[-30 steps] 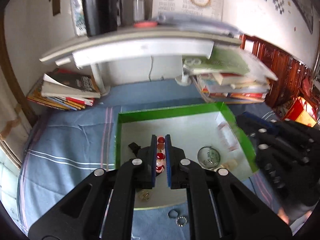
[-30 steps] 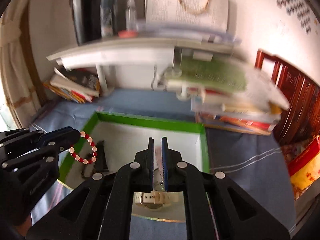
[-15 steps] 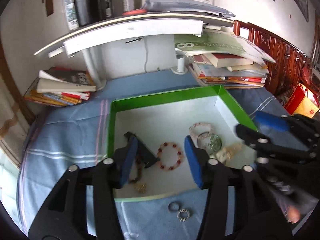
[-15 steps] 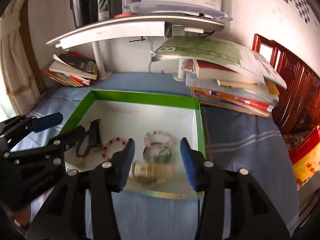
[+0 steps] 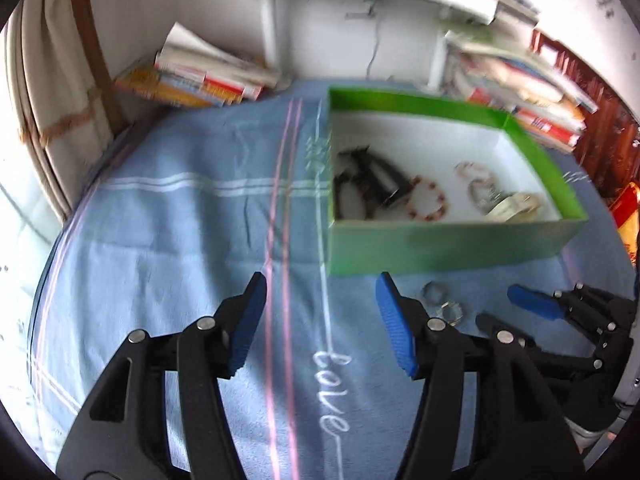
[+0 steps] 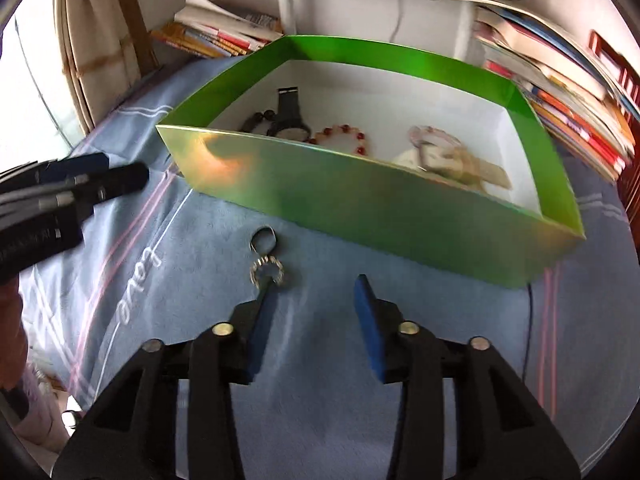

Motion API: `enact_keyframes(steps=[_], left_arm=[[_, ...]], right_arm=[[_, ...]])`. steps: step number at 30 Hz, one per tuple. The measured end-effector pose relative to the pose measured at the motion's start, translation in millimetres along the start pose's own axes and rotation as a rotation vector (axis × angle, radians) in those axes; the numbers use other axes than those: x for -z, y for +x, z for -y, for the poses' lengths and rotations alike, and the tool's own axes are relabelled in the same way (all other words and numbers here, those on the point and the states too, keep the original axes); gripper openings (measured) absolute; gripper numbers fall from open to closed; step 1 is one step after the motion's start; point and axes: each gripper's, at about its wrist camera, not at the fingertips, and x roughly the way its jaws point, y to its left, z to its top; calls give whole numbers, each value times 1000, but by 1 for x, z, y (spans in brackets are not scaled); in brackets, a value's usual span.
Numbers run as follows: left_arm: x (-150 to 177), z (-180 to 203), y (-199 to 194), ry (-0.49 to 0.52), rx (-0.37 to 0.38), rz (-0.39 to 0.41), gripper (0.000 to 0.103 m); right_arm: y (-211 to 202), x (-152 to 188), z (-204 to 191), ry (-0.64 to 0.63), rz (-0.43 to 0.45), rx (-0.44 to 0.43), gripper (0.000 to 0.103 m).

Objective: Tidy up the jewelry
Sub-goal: 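Withdraw the left tool to the plain silver ring while the right tool reaches the rhinestone ring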

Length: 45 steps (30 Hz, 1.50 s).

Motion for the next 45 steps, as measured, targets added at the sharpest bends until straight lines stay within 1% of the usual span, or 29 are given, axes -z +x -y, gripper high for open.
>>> enact_keyframes(steps=[2,4,9,12,13,14,15,17,19,22,29,33,34,35,38,41,45], left_arm=[[3,0,7,-1,3,-16,57],[5,2,12,5,16,-27,59],[6,3,16,15,14,-30,61],[6,2,16,7,13,-33,62],[6,1,16,5,12,-35,62],[6,1,17,4,12,-38,62],[6,1,18,3,12,-40,62],[7,3,21,8,19,-45,64],[8,8,24,17,28,-54,64],[11,20,27,40,60,-64,64],[15,62,39,102,126,-82,66],[17,82,46,137,140,-86,67],[17,86,49,142,136,-84,66],[17,88,52,147,130,-87,54],[17,89,57,142,124,-101,34],[18,85,58,128,127,-100,26],[24,80,53,138,132,-105,24]], right_arm=[[5,-4,-5,0,-12,-30,36],[9,-5,-10,-7,-28,-77,36],[13,-3,-17,-29,-37,-85,37],[14,-2,-22,-54,-26,-51,35],[14,-2,-23,-60,-20,-33,27],[14,-2,-23,-63,-17,-20,22],[14,-1,-22,-59,-17,-23,21],[12,0,-17,-44,-20,-18,21],[8,5,-8,-22,-19,14,21],[3,13,8,29,-18,32,21],[-7,27,35,90,-7,112,21],[-10,32,49,129,2,120,21],[-10,33,51,133,6,117,21],[-10,33,52,133,8,117,21],[-11,34,53,135,20,113,21],[-11,36,53,136,22,115,21],[-14,38,53,139,19,116,21]])
